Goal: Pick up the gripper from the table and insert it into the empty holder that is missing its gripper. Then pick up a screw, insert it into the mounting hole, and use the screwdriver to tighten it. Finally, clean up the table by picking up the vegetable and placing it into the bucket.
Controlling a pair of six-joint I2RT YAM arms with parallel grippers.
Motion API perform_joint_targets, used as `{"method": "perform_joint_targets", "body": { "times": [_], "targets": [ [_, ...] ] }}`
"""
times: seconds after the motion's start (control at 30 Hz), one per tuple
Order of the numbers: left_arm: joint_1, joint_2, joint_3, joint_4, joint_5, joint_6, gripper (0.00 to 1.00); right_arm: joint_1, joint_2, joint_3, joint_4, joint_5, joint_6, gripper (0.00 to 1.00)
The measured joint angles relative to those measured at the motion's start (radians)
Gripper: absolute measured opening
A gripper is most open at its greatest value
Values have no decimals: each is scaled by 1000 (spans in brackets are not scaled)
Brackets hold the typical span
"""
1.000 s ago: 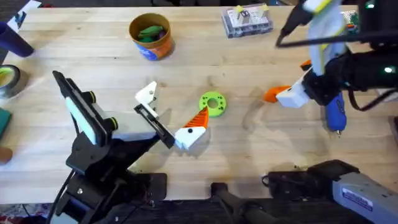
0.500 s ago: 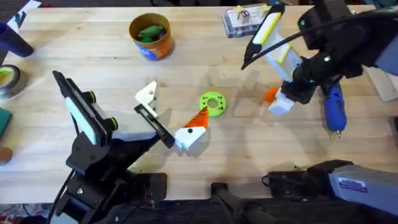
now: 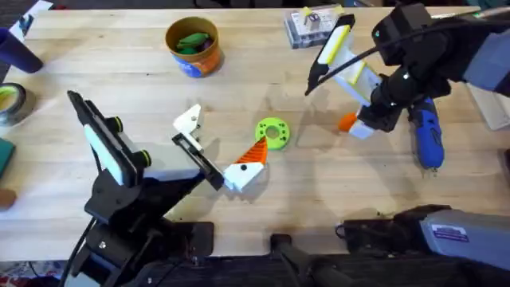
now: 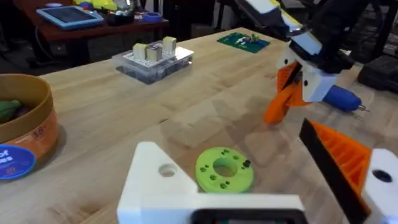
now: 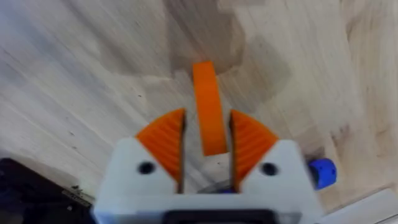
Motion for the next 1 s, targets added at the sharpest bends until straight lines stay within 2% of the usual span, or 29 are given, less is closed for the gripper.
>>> {"method": "perform_joint_targets", "body": {
  "times": [0.07, 0.1, 0.13, 0.3, 0.43, 0.7, 0.83, 1.0],
  "targets": [
    [0, 0, 0, 0, 0, 0, 992, 0, 0, 0, 6, 3, -3, 121],
    [0, 0, 0, 0, 0, 0, 992, 0, 0, 0, 10, 3, 1, 35],
    [0, 0, 0, 0, 0, 0, 992, 0, 0, 1, 10, 3, 0, 16],
    [0, 0, 0, 0, 0, 0, 992, 0, -3, 1, 10, 1, 32, 13],
    [0, 0, 0, 0, 0, 0, 992, 0, -33, 19, 15, -77, 100, 12],
    [0, 0, 0, 0, 0, 0, 992, 0, -129, 61, 191, -444, 352, 11],
    [0, 0, 0, 0, 0, 0, 992, 0, -85, 61, 271, -629, 514, 11],
    [0, 0, 0, 0, 0, 0, 992, 1, 29, 62, 370, -858, 716, 11]
  ]
}}
